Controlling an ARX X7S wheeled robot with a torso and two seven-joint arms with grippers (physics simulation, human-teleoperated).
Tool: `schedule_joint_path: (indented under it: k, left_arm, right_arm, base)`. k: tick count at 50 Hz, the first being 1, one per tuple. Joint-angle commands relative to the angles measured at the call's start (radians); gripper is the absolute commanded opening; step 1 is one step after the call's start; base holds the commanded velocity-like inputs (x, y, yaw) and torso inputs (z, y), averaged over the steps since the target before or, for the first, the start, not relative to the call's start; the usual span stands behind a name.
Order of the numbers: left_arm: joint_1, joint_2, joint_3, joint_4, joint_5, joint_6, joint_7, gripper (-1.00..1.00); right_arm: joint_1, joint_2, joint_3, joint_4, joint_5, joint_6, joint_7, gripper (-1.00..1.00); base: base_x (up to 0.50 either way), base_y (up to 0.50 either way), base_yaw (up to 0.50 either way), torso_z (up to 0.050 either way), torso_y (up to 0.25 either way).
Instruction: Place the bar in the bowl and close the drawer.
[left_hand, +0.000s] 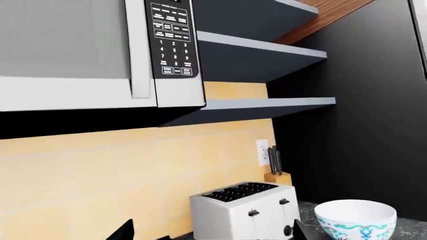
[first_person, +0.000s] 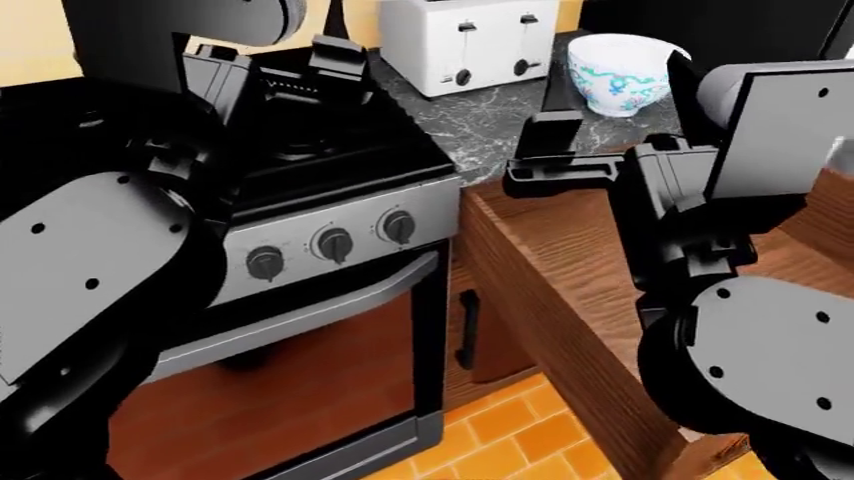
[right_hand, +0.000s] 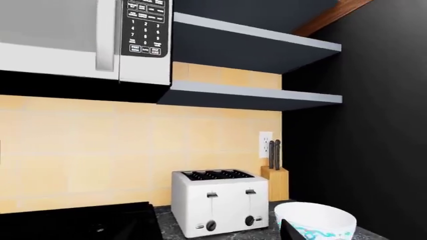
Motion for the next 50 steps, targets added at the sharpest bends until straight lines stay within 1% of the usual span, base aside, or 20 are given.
schedule_joint_path:
  k: [1, 12, 30, 50]
  left_arm:
    - [0.012, -0.042, -0.03, 0.067, -0.042, -0.055, -0.035, 1.0]
    - [0.08, -0.067, -0.059, 0.1, -0.042, -0.027, -0.055, 1.0]
    - [0.139, -0.087, -0.078, 0.111, -0.033, 0.008, -0.065, 1.0]
    - [0.143, -0.093, -0.091, 0.118, -0.049, 0.005, -0.078, 1.0]
  right_arm:
    - [-0.008, 0.067, 0.002, -0.077, -0.008, 0.008, 0.044, 1.0]
    - [-0.039, 0.1, -0.002, -0.112, -0.03, -0.004, 0.079, 1.0]
    - [-0.074, 0.098, -0.008, -0.113, -0.051, -0.01, 0.103, 1.0]
    - [-0.107, 0.075, -0.008, -0.082, -0.074, -0.03, 0.092, 1.0]
  base:
    - [0.0, 0.0, -0.5, 0.0, 0.0]
    - [0.0, 0.0, -0.5, 0.0, 0.0]
    - [0.0, 0.0, -0.5, 0.0, 0.0]
    - [0.0, 0.0, -0.5, 0.0, 0.0]
